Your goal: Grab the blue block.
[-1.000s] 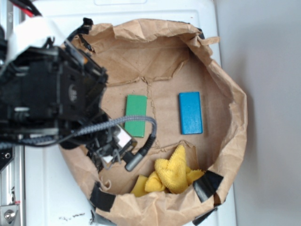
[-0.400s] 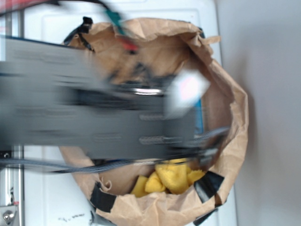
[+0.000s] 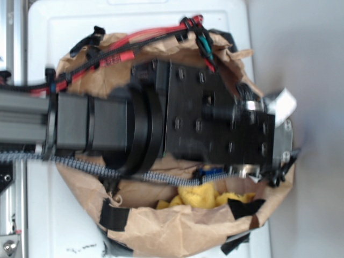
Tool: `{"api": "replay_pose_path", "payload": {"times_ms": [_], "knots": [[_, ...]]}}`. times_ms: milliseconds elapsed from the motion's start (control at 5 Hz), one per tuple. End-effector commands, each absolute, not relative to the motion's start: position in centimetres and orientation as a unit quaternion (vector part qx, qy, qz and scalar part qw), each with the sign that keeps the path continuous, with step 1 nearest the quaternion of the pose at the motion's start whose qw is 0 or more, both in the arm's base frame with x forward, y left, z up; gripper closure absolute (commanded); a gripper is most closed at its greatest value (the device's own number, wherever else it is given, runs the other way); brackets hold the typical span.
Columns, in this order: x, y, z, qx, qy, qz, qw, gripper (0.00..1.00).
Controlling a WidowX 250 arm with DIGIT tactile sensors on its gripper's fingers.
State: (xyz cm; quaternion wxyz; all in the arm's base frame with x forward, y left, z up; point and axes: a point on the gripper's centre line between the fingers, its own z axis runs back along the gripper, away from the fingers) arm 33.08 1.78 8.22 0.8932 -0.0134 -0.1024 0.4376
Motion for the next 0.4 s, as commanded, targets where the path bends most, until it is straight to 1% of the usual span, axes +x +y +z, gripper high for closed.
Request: {"api": "replay_pose_path", "payload": {"times_ms": [0, 200], "knots": [[30.8, 3.9, 15.5, -0.105, -0.147, 0.426, 0.886, 0.00], [29.4, 3.9, 14.1, -0.084, -0.146, 0.431, 0.887, 0.00]]}}
